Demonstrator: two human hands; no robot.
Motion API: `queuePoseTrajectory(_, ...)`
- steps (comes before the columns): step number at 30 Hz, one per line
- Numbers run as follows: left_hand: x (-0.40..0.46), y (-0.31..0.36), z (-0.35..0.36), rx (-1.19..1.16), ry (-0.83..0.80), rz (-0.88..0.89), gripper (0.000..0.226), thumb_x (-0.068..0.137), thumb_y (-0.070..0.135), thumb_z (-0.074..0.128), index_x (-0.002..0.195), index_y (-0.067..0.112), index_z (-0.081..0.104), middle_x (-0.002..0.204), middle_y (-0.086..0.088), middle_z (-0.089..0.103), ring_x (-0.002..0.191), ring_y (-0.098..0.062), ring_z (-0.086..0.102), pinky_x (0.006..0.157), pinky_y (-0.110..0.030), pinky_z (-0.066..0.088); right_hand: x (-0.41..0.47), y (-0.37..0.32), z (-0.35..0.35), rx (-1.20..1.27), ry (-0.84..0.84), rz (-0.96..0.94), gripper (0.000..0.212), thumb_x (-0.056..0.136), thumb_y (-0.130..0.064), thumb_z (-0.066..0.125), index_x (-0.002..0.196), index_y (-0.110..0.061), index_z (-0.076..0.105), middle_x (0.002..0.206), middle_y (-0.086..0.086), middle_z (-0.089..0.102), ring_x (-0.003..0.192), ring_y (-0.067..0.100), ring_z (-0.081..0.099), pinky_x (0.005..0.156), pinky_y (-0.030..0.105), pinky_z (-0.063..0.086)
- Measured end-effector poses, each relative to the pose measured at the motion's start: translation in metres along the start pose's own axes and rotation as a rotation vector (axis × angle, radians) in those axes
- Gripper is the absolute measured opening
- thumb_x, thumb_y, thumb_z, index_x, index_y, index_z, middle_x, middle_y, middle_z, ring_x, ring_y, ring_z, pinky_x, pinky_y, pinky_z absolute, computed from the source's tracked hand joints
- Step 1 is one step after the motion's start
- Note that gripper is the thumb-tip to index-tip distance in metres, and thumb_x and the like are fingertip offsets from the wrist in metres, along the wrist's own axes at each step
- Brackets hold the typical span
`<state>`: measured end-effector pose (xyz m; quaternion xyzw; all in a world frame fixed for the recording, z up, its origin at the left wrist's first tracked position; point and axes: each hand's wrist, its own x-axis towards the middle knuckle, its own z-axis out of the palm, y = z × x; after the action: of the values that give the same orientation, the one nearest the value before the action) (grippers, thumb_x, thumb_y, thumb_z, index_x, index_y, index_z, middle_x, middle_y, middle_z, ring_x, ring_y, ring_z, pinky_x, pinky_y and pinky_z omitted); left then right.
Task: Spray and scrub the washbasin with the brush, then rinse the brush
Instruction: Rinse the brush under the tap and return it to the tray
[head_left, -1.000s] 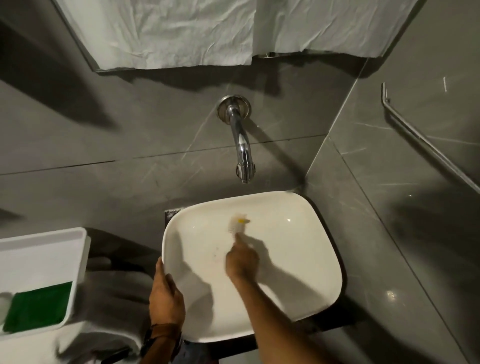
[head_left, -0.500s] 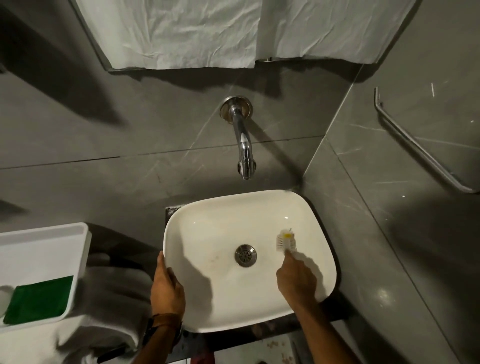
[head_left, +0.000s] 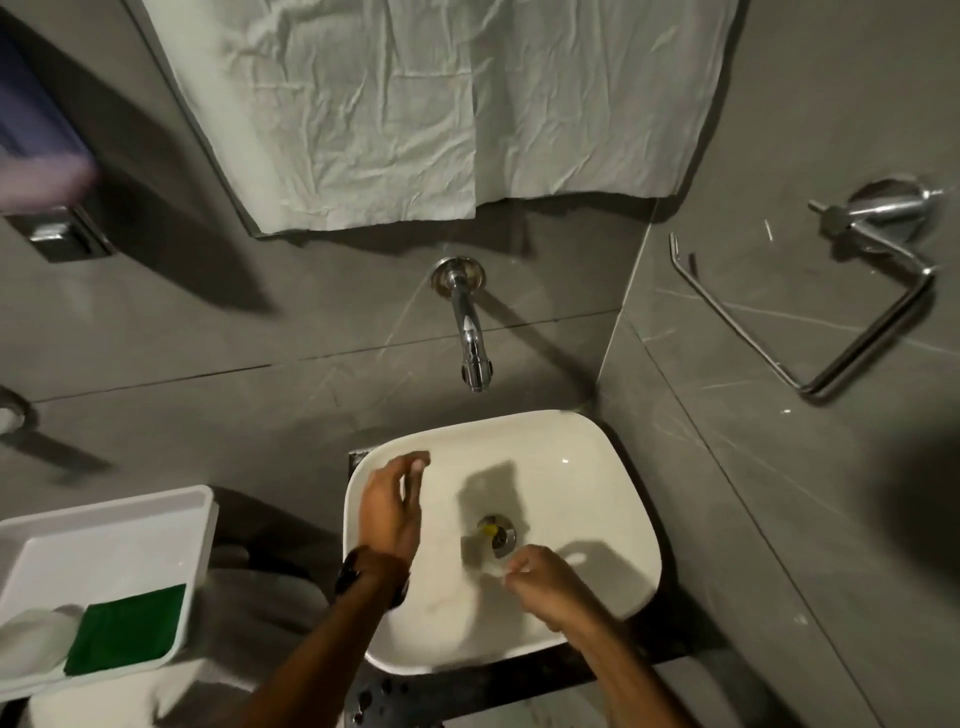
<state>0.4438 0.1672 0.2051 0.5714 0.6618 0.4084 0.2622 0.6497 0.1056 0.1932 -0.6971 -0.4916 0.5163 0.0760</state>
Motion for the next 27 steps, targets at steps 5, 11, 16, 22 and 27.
queuePoseTrajectory(5,0.046,0.079,0.015,-0.401,-0.051,-0.033,0.025,0.098,0.033,0.057,0.111,0.022,0.074,0.106,0.012,0.076,0.108,-0.003,0.066,0.093,-0.017,0.049,-0.006,-0.020,-0.025,0.288,0.172,-0.029,0.015,0.091,-0.029,0.063,0.089,-0.020,0.075,0.063,-0.006,0.068,0.059,0.008,0.060,0.051,0.019,0.039)
queuePoseTrajectory(11,0.066,0.089,0.025,-0.544,-0.093,-0.142,0.016,0.096,0.024,0.061,0.105,0.023,0.074,0.089,0.024,0.075,0.093,0.014,0.065,0.086,-0.010,0.045,-0.006,-0.027,-0.042,0.421,0.262,-0.103,0.024,0.095,-0.033,0.062,0.082,-0.018,0.074,0.053,-0.009,0.066,0.038,-0.001,0.046,0.042,0.017,0.032)
queuePoseTrajectory(16,0.076,0.091,0.025,-0.593,-0.179,-0.331,0.021,0.096,0.036,0.059,0.104,0.026,0.075,0.092,0.016,0.074,0.078,-0.003,0.059,0.072,-0.024,0.042,-0.005,-0.022,-0.045,0.496,0.248,-0.078,0.021,0.094,-0.031,0.061,0.083,-0.018,0.074,0.055,-0.007,0.066,0.036,0.003,0.042,0.041,0.020,0.029)
queuePoseTrajectory(22,0.094,0.107,0.008,-0.418,-0.176,-0.251,0.009,0.096,0.021,0.061,0.096,0.017,0.069,0.091,0.004,0.071,0.082,-0.009,0.062,0.080,-0.032,0.052,-0.004,-0.033,-0.043,0.475,0.325,-0.114,0.020,0.093,-0.028,0.063,0.081,-0.019,0.076,0.056,-0.007,0.066,0.043,0.003,0.049,0.046,0.020,0.033)
queuePoseTrajectory(27,0.085,0.123,0.006,-0.287,0.023,-0.133,0.021,0.081,0.039,0.077,0.092,0.021,0.074,0.085,0.009,0.075,0.083,-0.002,0.070,0.082,-0.025,0.058,0.000,-0.057,-0.049,0.430,0.345,-0.185,0.017,0.092,-0.026,0.065,0.080,-0.018,0.076,0.063,-0.005,0.067,0.050,0.009,0.052,0.051,0.021,0.036)
